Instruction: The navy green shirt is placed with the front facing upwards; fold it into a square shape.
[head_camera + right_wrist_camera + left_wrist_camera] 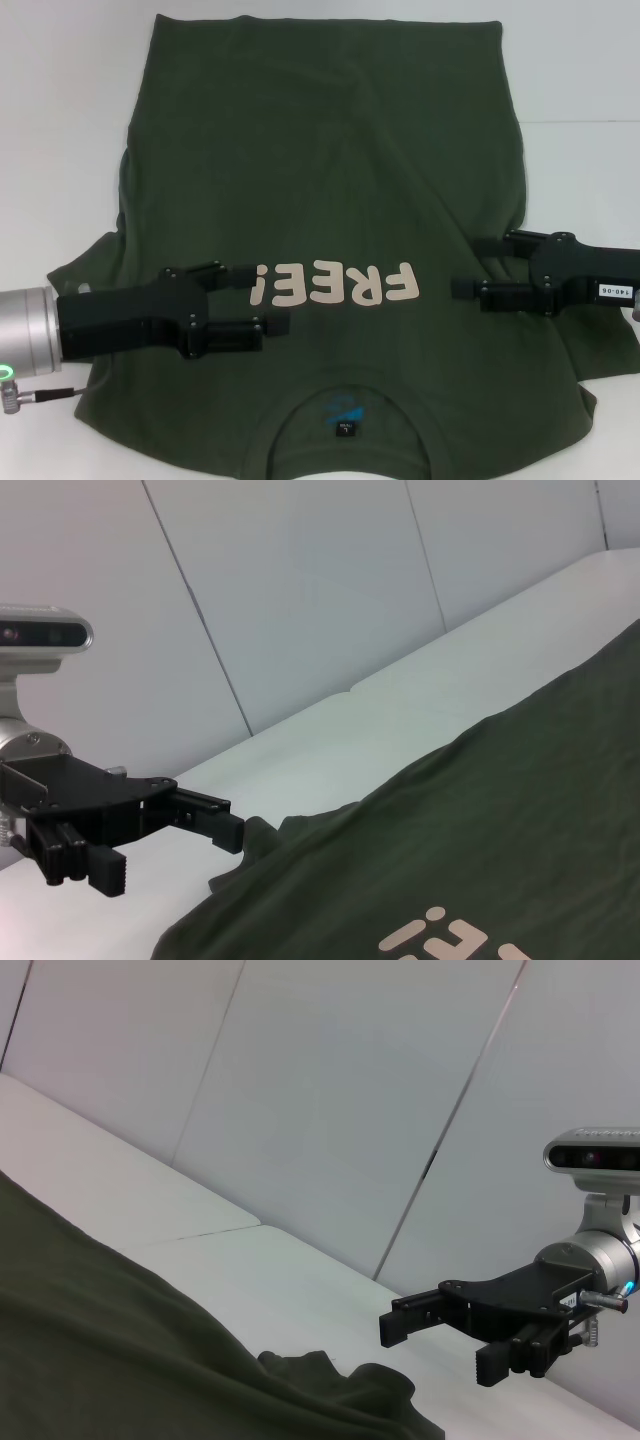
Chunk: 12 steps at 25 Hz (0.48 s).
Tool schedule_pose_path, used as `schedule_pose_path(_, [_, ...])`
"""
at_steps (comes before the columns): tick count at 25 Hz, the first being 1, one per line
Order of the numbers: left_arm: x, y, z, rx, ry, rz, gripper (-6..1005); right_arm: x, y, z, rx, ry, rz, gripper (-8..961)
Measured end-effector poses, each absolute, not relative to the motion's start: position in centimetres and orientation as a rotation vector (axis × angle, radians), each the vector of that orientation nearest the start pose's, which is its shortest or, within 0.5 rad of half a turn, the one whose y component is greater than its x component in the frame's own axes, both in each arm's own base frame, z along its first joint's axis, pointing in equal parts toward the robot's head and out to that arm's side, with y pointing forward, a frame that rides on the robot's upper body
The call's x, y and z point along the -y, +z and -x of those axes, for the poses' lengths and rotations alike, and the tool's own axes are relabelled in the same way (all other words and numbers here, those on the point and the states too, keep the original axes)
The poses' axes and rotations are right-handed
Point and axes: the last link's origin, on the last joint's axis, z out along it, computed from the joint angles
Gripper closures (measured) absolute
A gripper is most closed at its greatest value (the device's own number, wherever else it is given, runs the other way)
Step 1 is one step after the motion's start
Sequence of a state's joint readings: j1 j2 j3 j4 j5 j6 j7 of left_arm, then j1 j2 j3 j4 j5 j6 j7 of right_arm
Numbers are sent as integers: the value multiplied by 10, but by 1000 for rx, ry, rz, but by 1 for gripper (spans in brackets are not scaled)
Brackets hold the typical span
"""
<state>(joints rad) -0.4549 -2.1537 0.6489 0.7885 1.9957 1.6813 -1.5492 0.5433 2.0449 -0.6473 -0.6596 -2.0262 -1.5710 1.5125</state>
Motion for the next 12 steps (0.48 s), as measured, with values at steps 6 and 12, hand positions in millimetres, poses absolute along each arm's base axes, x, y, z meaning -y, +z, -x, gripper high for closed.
schedule_pose_path(6, [-305,-1,253,820,-855,2715,67,-338,17,-265,-782,704,2692,38])
schedule_pose_path(12, [-306,0,254,827,-859,2701,67,-340,17,-264,-776,707,2693,38])
